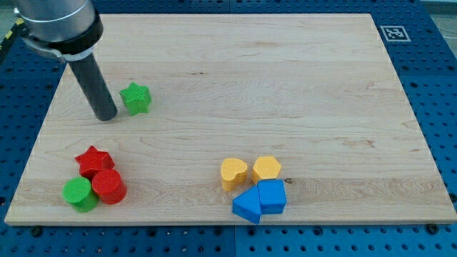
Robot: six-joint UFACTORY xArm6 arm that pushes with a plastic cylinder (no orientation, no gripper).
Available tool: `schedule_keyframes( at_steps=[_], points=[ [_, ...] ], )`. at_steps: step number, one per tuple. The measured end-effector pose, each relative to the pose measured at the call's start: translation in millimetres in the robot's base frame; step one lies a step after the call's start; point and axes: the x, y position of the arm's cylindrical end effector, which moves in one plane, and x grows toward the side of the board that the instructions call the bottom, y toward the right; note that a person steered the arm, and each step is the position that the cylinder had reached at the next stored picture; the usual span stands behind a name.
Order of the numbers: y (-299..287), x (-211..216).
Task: Place the green circle to the bottom of the green star
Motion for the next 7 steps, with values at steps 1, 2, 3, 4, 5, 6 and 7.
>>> schedule_keyframes(
  at_steps=[1, 2, 3, 4, 5, 6, 7],
  points=[
    [-29, 4],
    [-32, 32],
    [-35, 57],
    [-37, 93],
    [-37, 133],
    [-35, 162],
    [-32, 162]
  ],
)
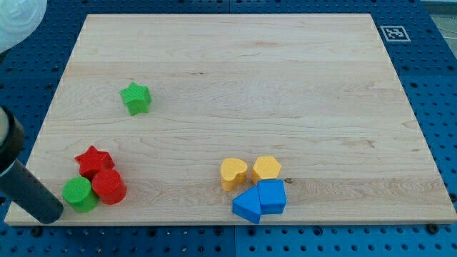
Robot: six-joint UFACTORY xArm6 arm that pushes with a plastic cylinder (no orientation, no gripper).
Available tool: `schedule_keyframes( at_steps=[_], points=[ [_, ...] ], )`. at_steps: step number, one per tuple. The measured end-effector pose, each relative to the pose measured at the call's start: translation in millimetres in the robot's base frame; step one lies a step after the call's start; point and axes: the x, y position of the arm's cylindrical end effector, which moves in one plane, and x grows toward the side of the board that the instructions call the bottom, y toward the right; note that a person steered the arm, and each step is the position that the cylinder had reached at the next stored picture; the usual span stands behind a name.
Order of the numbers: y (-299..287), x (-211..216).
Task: Place the green circle to the bottom of the green star
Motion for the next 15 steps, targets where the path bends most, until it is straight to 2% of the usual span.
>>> schedule_keyframes(
  at_steps=[3, 7, 9, 11, 12, 13, 15],
  points=[
    [100, 0],
    [80, 0],
    [78, -35],
    [50, -12],
    [56, -43],
    [68, -46],
    [79, -81]
  ],
)
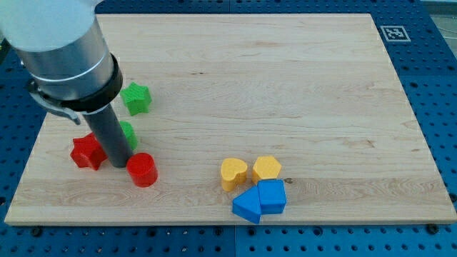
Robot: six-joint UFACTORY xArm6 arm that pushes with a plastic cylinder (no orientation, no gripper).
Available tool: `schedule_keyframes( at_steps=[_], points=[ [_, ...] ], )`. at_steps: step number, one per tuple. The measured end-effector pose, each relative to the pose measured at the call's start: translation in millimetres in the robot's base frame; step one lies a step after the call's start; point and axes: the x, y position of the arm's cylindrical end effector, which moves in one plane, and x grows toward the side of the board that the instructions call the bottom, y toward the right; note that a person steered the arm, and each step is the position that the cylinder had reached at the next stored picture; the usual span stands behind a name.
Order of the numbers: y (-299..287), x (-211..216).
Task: Place the green circle to the bottom of the green star
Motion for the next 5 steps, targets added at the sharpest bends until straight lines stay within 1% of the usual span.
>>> schedule_keyframes(
  at_steps=[2, 4, 5],
  points=[
    [-10, -2],
    [-10, -47],
    [-10, -57]
  ],
)
